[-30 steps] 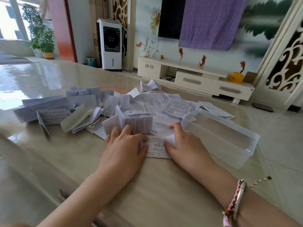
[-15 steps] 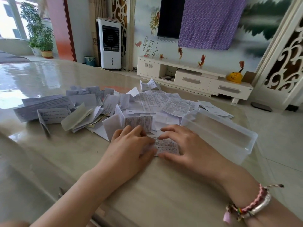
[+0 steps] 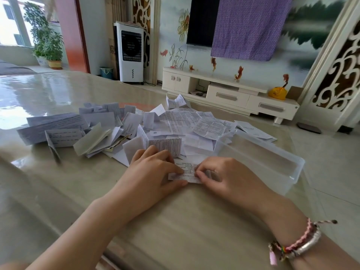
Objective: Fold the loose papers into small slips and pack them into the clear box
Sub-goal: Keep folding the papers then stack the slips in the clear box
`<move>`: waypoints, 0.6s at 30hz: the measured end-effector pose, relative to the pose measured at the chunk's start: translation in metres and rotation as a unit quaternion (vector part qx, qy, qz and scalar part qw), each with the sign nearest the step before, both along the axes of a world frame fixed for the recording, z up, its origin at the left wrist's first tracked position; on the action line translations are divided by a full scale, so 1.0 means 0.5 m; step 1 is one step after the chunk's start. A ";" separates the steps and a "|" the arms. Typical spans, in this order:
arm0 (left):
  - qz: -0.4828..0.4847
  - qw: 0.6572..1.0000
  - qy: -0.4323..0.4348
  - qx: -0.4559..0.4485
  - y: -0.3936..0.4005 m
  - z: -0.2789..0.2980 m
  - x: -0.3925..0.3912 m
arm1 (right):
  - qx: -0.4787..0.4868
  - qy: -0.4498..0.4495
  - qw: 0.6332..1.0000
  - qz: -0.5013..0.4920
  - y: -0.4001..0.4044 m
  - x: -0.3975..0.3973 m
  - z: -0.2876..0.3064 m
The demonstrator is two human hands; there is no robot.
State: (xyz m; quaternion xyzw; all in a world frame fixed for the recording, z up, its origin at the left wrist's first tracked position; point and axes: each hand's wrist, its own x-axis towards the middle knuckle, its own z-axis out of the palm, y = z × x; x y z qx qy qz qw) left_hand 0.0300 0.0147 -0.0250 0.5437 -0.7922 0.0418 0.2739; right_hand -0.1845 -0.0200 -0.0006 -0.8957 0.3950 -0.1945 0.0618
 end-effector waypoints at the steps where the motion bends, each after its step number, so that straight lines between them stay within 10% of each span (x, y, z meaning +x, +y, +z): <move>1: -0.001 1.000 0.010 -0.004 0.000 0.001 -0.001 | 0.006 -0.015 1.000 -0.006 -0.001 0.001 0.000; 18: 0.094 0.981 0.164 0.043 -0.025 0.003 -0.022 | 0.112 -0.118 0.971 -0.177 -0.021 0.018 -0.022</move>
